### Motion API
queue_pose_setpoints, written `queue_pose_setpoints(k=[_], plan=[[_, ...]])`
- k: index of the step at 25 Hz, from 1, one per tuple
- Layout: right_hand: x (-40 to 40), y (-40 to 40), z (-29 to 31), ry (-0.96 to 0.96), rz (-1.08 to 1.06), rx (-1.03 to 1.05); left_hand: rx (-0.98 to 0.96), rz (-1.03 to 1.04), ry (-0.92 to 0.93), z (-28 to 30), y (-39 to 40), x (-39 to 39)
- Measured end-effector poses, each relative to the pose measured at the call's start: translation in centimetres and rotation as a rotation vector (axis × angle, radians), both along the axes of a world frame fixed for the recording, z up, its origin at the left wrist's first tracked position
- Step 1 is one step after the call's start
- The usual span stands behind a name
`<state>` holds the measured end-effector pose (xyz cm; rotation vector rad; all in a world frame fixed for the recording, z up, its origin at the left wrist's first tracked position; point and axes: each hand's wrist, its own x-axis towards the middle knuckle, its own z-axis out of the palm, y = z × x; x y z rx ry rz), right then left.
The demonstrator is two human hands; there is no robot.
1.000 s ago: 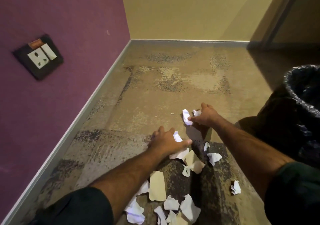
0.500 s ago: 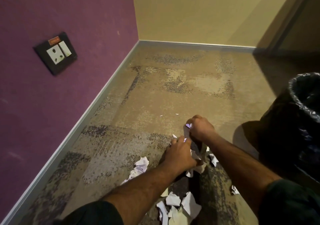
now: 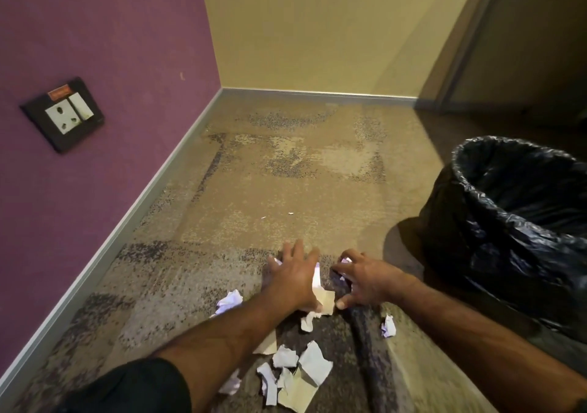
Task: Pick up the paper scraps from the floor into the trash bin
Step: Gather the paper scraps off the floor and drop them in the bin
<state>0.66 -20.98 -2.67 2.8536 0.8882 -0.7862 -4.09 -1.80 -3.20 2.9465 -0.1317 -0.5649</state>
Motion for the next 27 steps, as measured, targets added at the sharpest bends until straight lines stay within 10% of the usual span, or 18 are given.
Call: queue_pose_setpoints(k=[5, 22, 27], plan=[[-2.1, -0.6, -0.8, -0.051, 0.003, -0.002, -0.067, 0.122, 0.269, -0.2, 1.8, 2.0], [-7.0, -0.9, -1.2, -0.227, -0.185, 0.242, -0.088, -0.371, -0.110, 0.0, -1.2, -4.4], [-7.3, -1.9, 0.1, -0.231, -0.202, 0.310, -0.249, -0.216, -0.138, 1.3, -0.8, -3.9]])
